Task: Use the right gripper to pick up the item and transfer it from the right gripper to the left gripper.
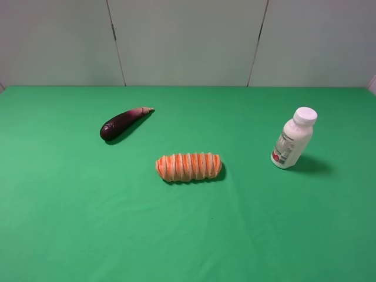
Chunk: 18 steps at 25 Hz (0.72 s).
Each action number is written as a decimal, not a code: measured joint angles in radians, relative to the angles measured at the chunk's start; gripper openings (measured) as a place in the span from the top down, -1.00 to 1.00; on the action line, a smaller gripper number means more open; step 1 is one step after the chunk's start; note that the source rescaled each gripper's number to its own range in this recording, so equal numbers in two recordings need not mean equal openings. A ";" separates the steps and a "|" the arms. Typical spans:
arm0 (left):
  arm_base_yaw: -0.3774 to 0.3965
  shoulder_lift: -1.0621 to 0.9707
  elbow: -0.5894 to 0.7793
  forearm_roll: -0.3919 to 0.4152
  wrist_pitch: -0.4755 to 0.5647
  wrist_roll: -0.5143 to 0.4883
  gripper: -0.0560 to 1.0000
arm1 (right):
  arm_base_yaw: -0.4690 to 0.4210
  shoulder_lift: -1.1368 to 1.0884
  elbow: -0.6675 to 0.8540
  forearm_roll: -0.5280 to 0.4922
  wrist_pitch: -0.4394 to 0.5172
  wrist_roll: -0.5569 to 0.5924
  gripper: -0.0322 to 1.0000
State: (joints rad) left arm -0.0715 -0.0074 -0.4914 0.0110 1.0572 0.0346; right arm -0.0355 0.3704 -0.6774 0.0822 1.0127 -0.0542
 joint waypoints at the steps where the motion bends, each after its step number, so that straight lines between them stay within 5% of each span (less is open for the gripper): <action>1: 0.000 0.000 0.000 0.000 0.000 0.000 -0.93 | 0.000 0.068 -0.043 -0.003 0.000 0.000 -1.00; 9: 0.000 0.000 0.000 0.000 0.000 0.000 -0.93 | 0.020 0.503 -0.251 -0.014 0.003 0.004 -1.00; 18: 0.000 0.000 0.000 0.000 0.000 0.000 -0.93 | 0.264 0.864 -0.488 -0.159 0.042 0.147 -1.00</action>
State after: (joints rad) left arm -0.0715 -0.0074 -0.4914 0.0110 1.0572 0.0346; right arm 0.2289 1.2344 -1.1652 -0.0768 1.0551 0.0924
